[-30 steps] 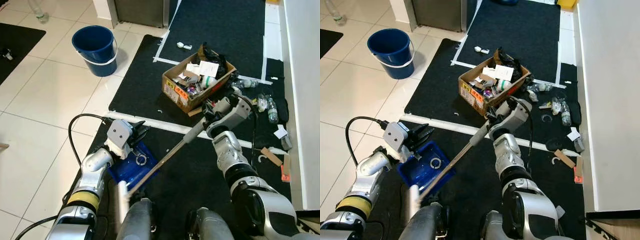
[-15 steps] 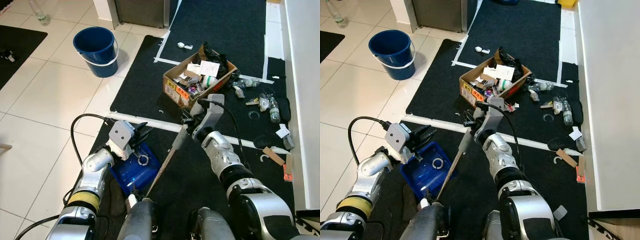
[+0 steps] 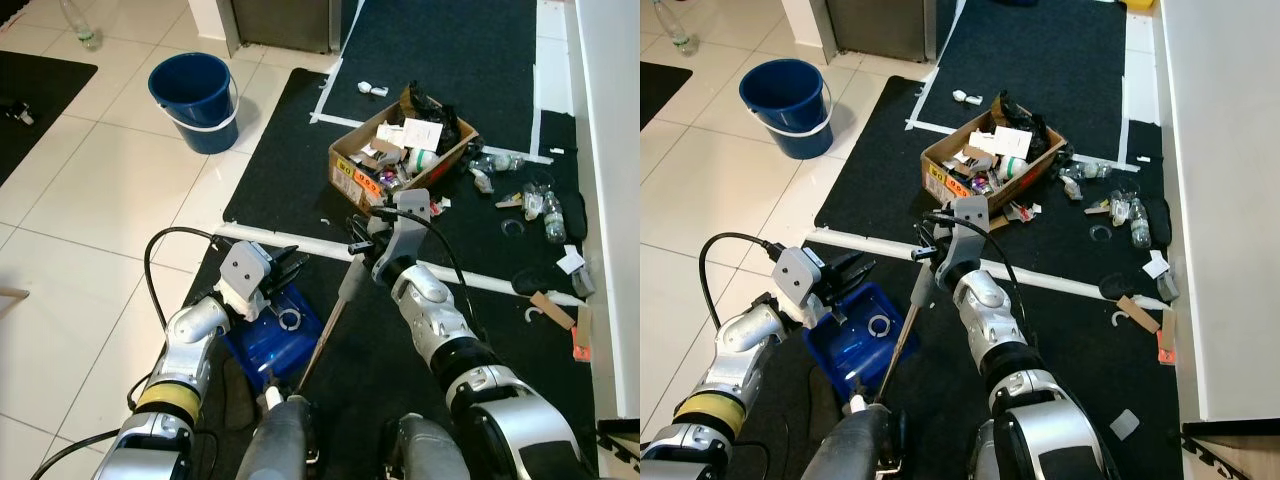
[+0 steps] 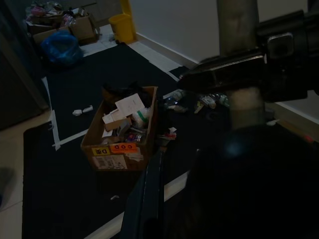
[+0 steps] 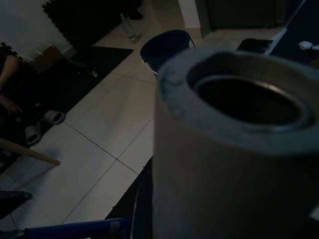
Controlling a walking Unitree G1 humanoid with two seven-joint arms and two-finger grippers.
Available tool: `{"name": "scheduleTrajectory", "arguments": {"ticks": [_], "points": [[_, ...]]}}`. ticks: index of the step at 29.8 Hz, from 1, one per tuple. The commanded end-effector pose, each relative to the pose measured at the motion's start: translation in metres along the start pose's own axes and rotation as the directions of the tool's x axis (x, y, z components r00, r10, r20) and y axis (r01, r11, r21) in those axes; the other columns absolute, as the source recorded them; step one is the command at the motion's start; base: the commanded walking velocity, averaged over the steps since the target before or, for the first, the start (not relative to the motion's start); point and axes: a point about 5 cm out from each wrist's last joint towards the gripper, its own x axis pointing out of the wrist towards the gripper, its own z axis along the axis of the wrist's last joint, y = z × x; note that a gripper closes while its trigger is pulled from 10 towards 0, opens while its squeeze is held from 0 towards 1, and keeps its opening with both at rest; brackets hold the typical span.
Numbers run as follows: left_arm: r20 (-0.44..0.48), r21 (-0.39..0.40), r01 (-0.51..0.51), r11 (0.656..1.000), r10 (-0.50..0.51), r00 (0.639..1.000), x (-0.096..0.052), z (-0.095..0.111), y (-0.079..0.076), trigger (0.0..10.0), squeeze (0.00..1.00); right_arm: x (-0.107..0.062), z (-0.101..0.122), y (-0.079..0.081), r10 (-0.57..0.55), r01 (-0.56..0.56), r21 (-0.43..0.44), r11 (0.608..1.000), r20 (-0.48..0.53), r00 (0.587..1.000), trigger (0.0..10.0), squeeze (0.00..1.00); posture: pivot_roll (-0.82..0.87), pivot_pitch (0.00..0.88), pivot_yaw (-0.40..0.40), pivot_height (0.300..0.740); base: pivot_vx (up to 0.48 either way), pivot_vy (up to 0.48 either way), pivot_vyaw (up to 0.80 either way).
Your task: Sweep floor
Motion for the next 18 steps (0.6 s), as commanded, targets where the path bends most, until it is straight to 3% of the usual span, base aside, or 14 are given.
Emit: {"name": "scheduleTrajectory", "arguments": {"ticks": [1, 3, 5, 10, 18], "points": [[-0.16, -0.19, 0.072, 0.979, -0.103, 0.982, -0.013, -0.04, -0.033, 10.0, 0.0, 0.011, 0.018, 0.03, 0.098, -0.086, -0.118, 0.989, 0.098, 0.99, 10.0, 0.0, 0.13, 0.169, -0.039, 0.74, 0.0, 0.0, 0.0], [-0.159, -0.192, 0.079, 0.978, -0.11, 0.981, -0.012, -0.04, -0.034, 10.0, 0.0, 0.013, 0.029, 0.034, 0.099, -0.082, -0.118, 0.99, 0.155, 0.983, 10.0, 0.0, 0.13, 0.169, -0.039, 0.74, 0.0, 0.0, 0.0], [-0.158, -0.192, 0.084, 0.978, -0.115, 0.981, -0.01, -0.039, -0.034, 10.0, 0.0, 0.015, 0.036, 0.029, 0.04, -0.032, -0.046, 0.998, 0.198, 0.979, 10.0, 0.0, 0.13, 0.17, -0.038, 0.74, 0.0, 0.0, 0.0], [-0.155, -0.19, 0.086, 0.978, -0.117, 0.981, -0.009, -0.038, -0.034, 10.0, 0.0, 0.012, 0.04, 0.019, -0.037, 0.037, 0.003, 0.999, 0.226, 0.973, 10.0, 0.0, 0.12, 0.171, -0.038, 0.74, 0.0, 0.0, 0.0], [-0.159, -0.192, 0.09, 0.977, -0.121, 0.98, -0.01, -0.039, -0.035, 10.0, 0.0, 0.011, 0.042, 0.016, -0.054, 0.047, 0.036, 0.998, 0.246, 0.968, 10.0, 0.0, 0.12, 0.171, -0.038, 0.74, 0.0, 0.0, 0.0]]}}
